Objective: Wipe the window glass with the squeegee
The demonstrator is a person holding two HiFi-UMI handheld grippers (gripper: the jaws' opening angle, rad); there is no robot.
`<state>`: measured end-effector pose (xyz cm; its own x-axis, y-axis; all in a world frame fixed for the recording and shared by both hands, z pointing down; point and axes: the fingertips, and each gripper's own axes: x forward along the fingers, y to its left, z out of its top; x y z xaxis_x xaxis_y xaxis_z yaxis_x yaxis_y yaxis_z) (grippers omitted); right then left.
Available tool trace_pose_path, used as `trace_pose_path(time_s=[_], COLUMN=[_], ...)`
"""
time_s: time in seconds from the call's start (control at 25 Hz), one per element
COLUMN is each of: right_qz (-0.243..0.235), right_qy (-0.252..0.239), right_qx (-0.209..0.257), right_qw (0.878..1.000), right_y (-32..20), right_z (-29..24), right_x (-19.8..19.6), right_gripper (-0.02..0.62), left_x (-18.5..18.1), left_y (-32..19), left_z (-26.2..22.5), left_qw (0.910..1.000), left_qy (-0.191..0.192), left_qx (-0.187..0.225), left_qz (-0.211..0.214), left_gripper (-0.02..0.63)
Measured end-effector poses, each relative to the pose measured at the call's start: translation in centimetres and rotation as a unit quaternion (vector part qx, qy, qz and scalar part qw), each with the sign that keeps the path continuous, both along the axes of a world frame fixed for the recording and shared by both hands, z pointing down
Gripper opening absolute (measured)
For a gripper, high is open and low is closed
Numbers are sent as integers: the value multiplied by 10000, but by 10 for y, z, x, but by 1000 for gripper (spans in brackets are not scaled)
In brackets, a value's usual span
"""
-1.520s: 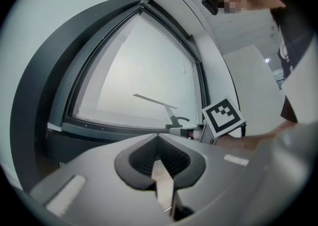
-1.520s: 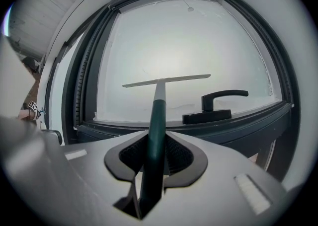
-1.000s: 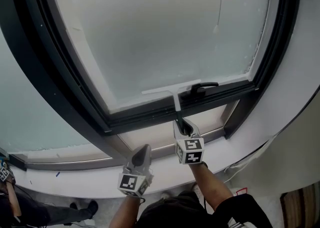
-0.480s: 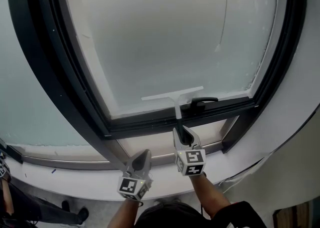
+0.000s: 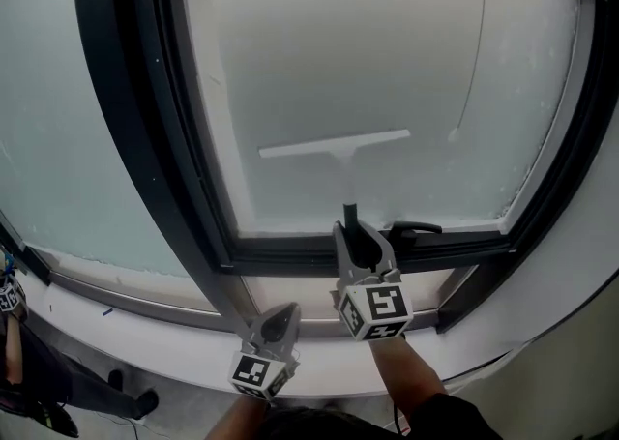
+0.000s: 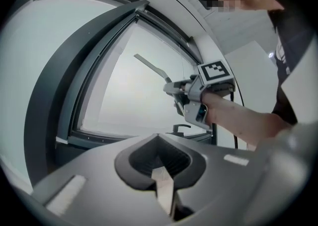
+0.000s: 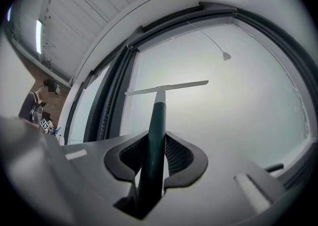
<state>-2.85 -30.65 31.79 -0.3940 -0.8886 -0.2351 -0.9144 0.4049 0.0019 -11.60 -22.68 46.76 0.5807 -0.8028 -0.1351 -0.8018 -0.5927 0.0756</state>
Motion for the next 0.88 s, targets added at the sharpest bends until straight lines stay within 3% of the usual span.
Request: trace_pose_path(time_s=[0.2,0.44,0.88], right_qz=[-7,189,1005], right_qy=[-17,-204,-121], right_qx=[711,1014,1184], right_qw=[9975,9945,9878], right_y=[-16,-48,-75], right_z=[-82,-163,-198], right_x=[-31,-70,-99], right_gripper=[87,87,87], left_x=[-24,-65,-113], left_y=[-10,-22,-34], left_z=[-17,-38,-50], left_qw=[9993,9986,9969], left_qy=[-152,-6,-5], left_qx=[302,486,688], left_qz=[153,208,380], left_gripper=[-2,-2,-2])
